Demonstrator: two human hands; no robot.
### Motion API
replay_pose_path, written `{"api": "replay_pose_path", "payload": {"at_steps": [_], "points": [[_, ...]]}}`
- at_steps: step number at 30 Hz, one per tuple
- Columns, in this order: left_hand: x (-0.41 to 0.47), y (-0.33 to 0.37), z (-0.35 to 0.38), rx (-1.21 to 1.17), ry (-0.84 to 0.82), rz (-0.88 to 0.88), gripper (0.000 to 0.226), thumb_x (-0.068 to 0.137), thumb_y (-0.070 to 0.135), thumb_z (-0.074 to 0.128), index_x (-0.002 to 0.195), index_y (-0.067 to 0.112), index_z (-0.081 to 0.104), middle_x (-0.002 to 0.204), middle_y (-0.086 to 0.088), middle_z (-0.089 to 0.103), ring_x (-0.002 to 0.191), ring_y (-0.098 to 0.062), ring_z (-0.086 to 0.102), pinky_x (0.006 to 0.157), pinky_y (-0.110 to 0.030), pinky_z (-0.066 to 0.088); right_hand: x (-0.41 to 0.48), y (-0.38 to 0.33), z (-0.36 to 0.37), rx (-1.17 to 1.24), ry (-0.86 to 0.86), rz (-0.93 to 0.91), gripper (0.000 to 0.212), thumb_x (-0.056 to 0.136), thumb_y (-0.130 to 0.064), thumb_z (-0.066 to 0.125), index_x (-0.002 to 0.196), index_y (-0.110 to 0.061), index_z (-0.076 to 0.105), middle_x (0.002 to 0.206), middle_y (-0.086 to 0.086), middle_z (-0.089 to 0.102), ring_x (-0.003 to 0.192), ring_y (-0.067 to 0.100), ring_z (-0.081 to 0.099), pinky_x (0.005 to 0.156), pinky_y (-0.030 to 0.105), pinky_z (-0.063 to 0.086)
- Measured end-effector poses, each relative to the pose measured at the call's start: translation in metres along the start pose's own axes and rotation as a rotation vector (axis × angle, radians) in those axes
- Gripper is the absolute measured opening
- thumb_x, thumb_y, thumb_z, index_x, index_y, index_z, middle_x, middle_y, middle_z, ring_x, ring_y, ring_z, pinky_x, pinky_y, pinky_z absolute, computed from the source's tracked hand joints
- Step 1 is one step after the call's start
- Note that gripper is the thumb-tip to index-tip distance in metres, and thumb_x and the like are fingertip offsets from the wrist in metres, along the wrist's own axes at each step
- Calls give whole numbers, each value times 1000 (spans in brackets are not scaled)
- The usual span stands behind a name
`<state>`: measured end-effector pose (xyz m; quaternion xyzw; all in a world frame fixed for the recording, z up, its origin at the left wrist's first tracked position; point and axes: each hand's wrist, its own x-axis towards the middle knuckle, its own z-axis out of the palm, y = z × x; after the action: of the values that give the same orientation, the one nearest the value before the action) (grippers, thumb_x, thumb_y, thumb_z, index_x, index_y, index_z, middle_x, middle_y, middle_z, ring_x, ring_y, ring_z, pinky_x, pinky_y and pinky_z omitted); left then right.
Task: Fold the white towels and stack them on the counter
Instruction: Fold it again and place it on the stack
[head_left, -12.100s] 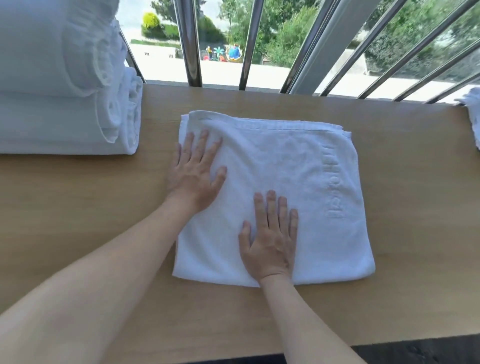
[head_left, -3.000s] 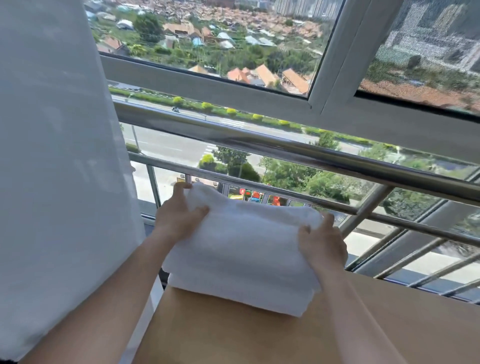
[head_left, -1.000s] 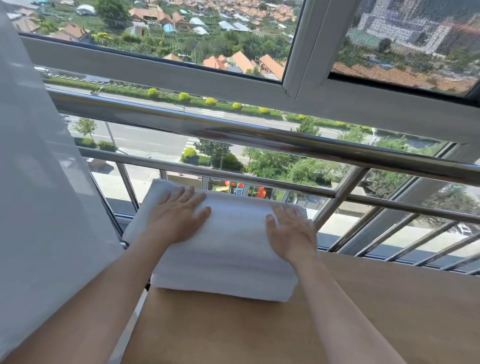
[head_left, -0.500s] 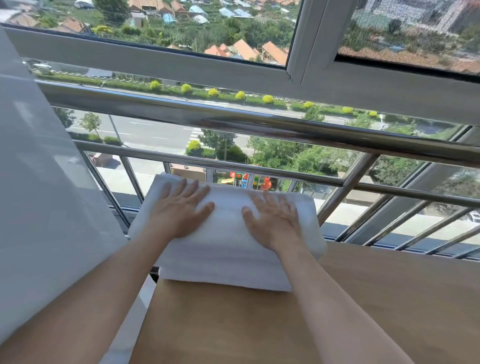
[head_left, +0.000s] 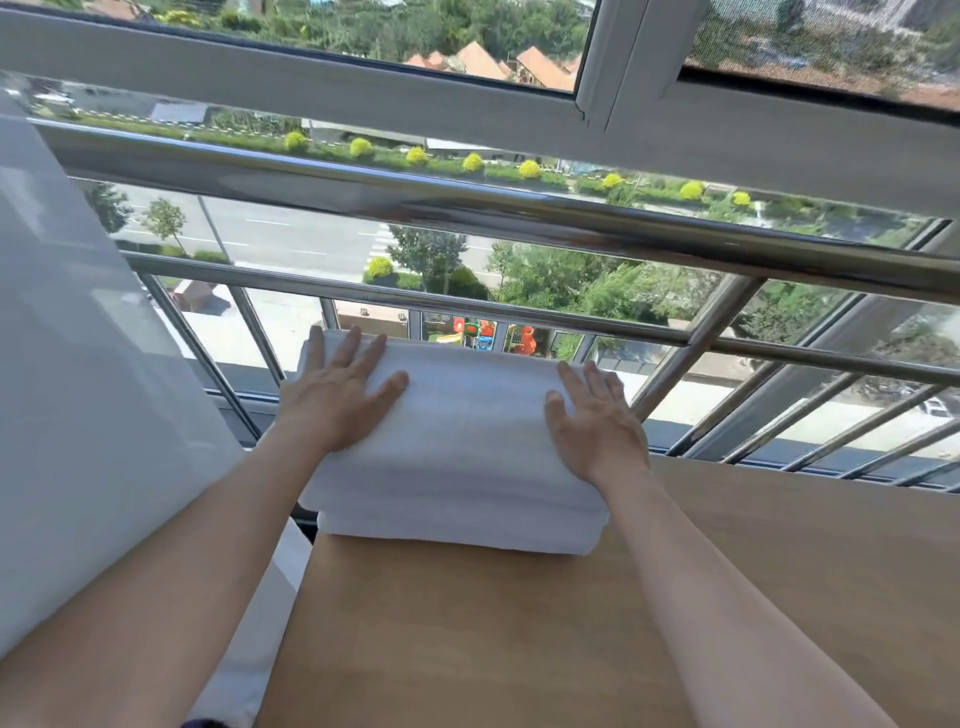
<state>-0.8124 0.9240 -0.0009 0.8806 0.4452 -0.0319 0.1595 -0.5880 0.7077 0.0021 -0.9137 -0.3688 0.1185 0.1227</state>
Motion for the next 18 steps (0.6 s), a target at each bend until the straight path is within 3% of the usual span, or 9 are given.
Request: {"api": "replay_pose_path", "payload": {"at_steps": [7, 10, 14, 18], "points": [[-11, 16, -3, 242, 113, 64, 71, 92, 72, 3, 157, 43, 6, 168, 4, -4, 153, -27, -13, 118, -62, -7, -13, -1, -11, 31, 109, -49, 55, 101, -49, 25, 151, -28, 36, 162, 1, 25, 150, 19, 14, 119, 43, 22], [-25, 35, -4, 172, 80, 112, 71, 91, 72, 1, 156, 45, 11, 168, 3, 1, 154, -26, -6, 119, -59, -9, -28, 1, -23, 14, 133, -80, 52, 102, -47, 31, 142, -19, 47, 153, 7, 41, 144, 24, 29, 115, 43, 28], [-57, 81, 7, 71, 46, 156, 84, 81, 79, -6, 156, 46, 14, 168, 6, 9, 154, -24, 3, 122, -53, 0, -55, 18, -34, 22, 102, -104, 56, 102, -48, 31, 151, -21, 38, 161, 7, 28, 150, 22, 19, 121, 40, 16], [-90, 144, 20, 71, 47, 224, 74, 89, 77, 3, 155, 47, 15, 168, 5, 9, 154, -23, 2, 121, -53, -1, -86, 52, -46, 29, 111, -99, 57, 102, -50, 30, 151, -23, 36, 162, 4, 26, 151, 21, 14, 122, 40, 10]]}}
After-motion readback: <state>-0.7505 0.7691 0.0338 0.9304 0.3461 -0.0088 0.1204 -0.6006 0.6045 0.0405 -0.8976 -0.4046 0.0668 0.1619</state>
